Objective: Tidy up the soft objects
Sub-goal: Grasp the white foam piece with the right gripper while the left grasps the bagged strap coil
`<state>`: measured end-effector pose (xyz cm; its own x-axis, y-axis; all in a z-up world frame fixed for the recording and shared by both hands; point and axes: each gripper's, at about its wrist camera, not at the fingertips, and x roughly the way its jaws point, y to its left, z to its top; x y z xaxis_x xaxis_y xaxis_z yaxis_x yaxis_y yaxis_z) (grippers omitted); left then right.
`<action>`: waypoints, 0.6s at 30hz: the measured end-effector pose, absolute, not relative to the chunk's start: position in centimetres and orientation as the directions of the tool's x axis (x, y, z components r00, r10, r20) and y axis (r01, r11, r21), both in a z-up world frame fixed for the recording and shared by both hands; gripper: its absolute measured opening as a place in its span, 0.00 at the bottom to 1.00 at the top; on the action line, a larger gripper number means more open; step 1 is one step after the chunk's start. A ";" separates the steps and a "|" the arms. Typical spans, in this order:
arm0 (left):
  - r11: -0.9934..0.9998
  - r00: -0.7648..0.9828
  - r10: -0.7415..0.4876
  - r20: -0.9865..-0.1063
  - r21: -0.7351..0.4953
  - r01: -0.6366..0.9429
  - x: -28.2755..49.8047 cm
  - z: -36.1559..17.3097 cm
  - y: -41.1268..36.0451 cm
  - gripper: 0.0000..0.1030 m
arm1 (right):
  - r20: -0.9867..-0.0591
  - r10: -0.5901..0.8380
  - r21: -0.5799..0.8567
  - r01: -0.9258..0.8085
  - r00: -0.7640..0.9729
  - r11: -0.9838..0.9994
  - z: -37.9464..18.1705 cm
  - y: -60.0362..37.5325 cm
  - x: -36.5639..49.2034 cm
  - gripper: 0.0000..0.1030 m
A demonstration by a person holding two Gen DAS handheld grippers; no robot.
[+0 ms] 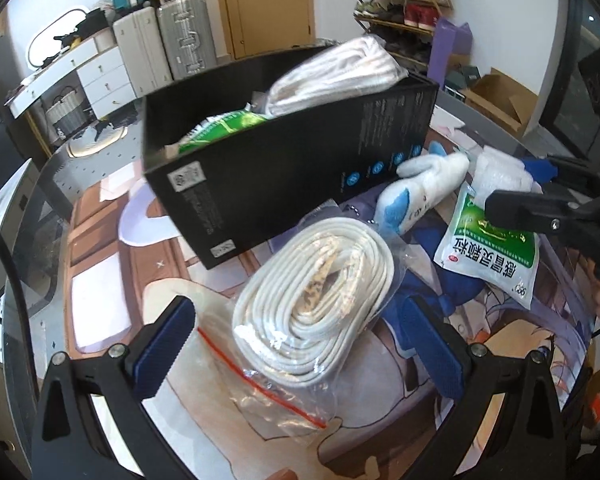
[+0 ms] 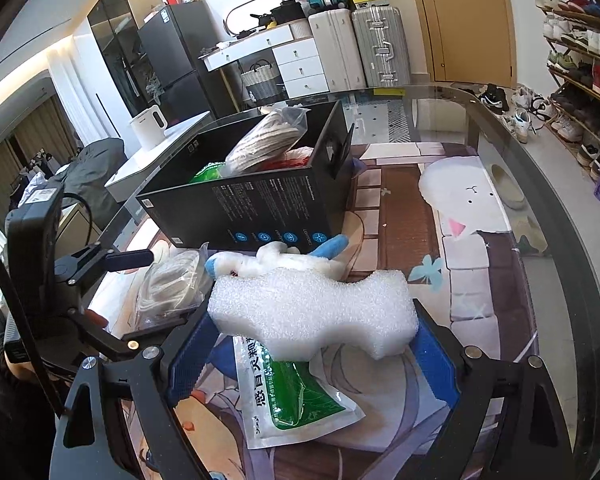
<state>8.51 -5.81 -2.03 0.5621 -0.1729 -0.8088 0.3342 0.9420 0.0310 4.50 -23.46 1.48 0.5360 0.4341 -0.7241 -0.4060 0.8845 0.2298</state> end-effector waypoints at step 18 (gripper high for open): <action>0.927 0.562 -0.239 -0.792 -0.013 0.376 8.1 -1.5 -5.1 0.60 | -0.717 0.449 0.236 -0.420 0.534 0.876 1.7 -23.4 4.3 0.89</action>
